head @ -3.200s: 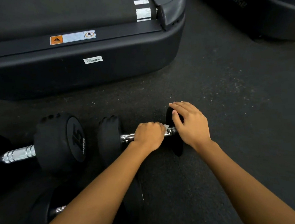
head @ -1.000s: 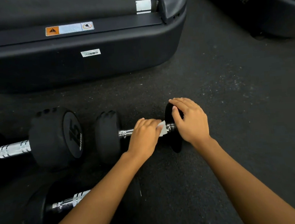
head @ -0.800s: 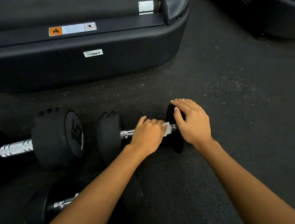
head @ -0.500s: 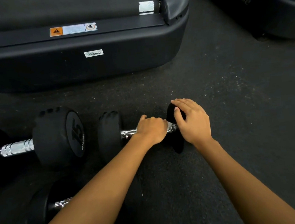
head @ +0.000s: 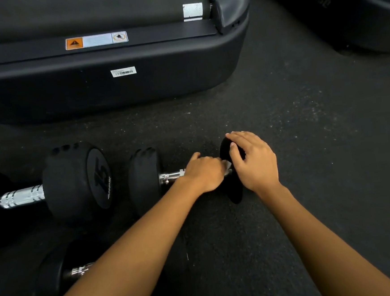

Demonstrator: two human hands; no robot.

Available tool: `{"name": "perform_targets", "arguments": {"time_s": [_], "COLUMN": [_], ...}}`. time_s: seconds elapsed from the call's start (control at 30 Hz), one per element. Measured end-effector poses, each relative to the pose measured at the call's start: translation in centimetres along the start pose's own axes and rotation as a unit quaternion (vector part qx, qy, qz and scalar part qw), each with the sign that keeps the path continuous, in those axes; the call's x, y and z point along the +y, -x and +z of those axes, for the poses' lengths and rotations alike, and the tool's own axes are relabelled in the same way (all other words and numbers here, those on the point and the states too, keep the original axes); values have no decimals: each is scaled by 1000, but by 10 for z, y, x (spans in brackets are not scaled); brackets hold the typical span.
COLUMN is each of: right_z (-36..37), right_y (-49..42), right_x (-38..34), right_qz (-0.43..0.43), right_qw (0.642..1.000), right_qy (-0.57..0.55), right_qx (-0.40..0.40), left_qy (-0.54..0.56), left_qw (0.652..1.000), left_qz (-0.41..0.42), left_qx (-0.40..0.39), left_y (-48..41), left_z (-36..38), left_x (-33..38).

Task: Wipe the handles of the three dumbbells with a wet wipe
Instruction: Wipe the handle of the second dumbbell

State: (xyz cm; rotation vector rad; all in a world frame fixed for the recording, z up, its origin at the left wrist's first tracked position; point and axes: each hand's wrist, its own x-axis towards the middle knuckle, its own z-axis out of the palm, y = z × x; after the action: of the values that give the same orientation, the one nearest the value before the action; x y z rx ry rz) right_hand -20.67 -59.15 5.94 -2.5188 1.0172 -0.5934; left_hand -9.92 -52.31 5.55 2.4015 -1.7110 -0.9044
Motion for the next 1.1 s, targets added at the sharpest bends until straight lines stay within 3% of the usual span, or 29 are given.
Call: {"name": "perform_targets", "arguments": {"time_s": [0.27, 0.47, 0.6, 0.7, 0.87, 1.1], "right_z": [2, 0, 2, 3, 3, 3], "right_y": [1, 1, 3, 1, 1, 2], "right_x": [1, 0, 2, 2, 3, 1], "right_qz": [-4, -3, 0, 0, 1, -3], "right_qw": [1000, 1000, 1000, 1000, 1000, 1000], "right_qy": [-2, -5, -9, -9, -11, -8], "right_qx": [2, 3, 3, 5, 7, 11], "left_qy": [-28, 9, -37, -71, -15, 15], "left_qw": [999, 997, 999, 997, 988, 971], "left_qz": [-18, 18, -12, 11, 57, 66], "left_qx": [-29, 75, 13, 6, 141, 231], "left_y": [-3, 10, 3, 0, 14, 17], "left_z": [-8, 8, -2, -3, 21, 23], "left_x": [0, -10, -9, 5, -11, -16]}}
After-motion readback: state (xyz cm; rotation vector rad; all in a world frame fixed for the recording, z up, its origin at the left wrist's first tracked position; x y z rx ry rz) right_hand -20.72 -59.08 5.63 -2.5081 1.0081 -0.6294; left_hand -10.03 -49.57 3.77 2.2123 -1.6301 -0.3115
